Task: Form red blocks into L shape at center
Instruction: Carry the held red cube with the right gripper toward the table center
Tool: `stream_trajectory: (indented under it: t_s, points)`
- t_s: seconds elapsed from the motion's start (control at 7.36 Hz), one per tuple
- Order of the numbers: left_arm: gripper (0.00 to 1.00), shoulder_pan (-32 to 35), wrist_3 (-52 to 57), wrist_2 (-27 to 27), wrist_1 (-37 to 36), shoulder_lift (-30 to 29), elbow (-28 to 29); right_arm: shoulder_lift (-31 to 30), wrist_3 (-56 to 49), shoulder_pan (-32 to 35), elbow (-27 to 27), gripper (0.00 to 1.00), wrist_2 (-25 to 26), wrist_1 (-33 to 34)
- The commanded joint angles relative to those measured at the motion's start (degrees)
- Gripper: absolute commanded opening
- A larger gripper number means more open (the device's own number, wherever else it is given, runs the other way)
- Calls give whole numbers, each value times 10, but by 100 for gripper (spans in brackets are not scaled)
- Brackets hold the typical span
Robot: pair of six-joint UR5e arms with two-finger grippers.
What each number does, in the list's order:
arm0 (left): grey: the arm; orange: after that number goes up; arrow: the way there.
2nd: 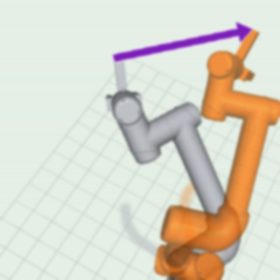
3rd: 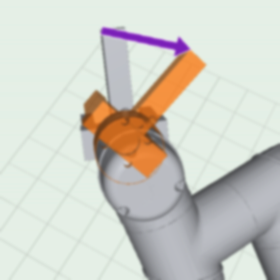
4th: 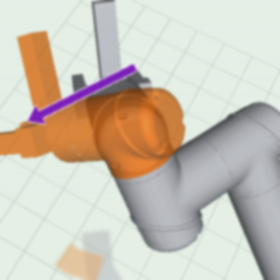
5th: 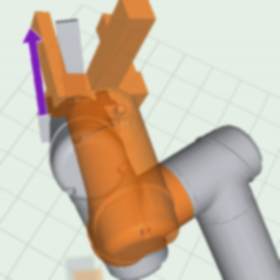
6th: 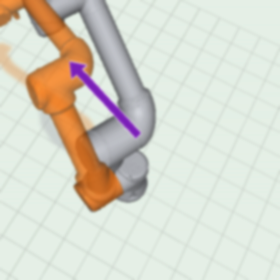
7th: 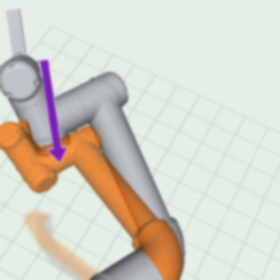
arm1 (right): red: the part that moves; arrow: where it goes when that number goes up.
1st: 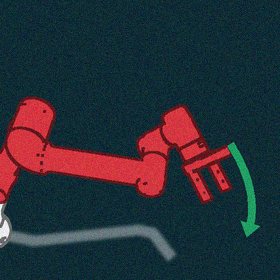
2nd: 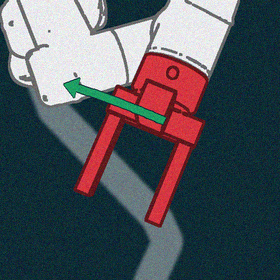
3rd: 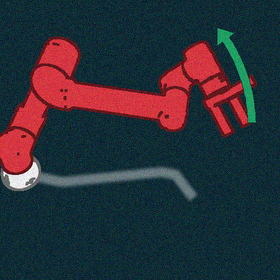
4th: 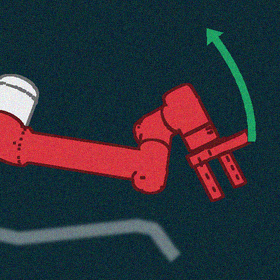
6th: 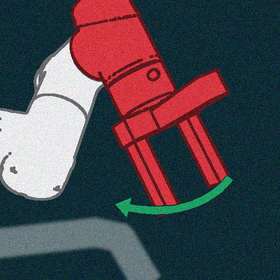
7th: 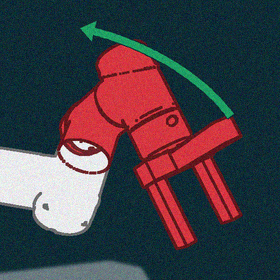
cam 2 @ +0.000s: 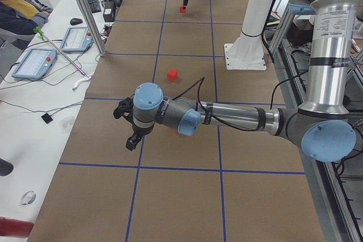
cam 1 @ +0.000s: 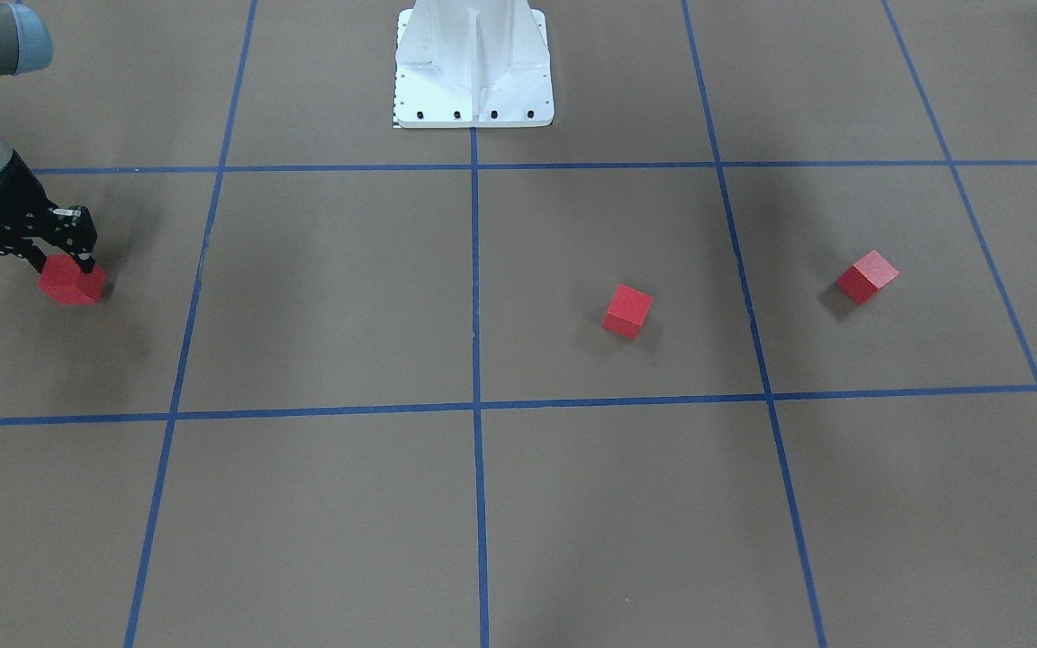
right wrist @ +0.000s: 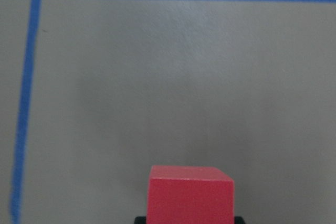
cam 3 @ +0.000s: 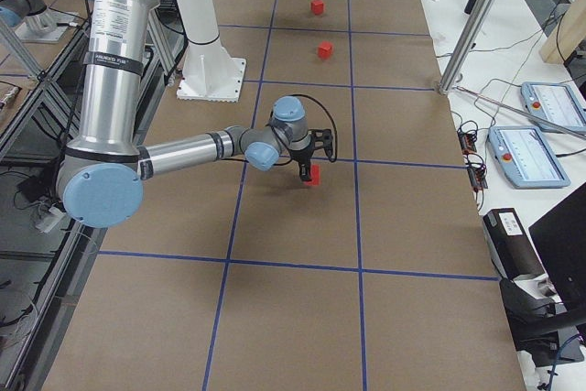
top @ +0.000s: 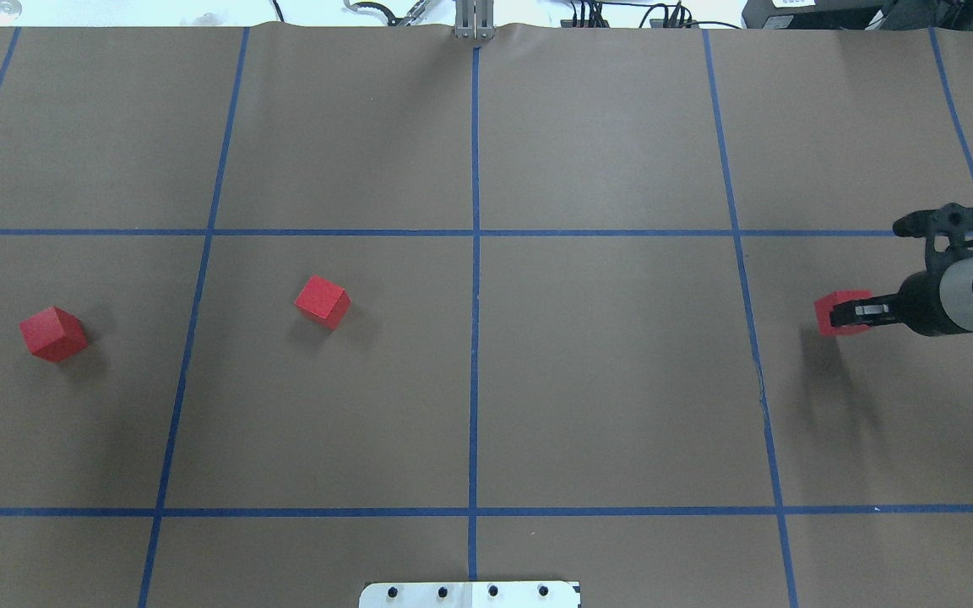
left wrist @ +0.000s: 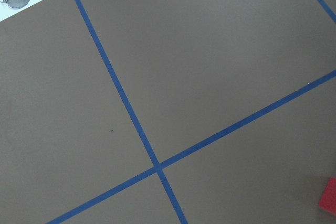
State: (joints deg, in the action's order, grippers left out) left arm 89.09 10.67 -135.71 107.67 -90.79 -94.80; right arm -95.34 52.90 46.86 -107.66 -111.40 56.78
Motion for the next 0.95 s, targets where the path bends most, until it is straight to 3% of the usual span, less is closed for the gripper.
stream_trajectory:
  t_s: [0.0,0.14,0.54,0.81]
  points:
    - [100,-1,0,-1,-1,0,1,175,-13,-8,2,0,4,175]
    - [100,-1,0,-1,-1,0,1,257,-7,-30,10,0,10,269]
    - [100,-1,-4,-1,-1,0,3,412,71,-98,123,0,75,291]
    - [100,-1,-12,-1,-1,-1,4,487,148,-132,197,0,78,294]
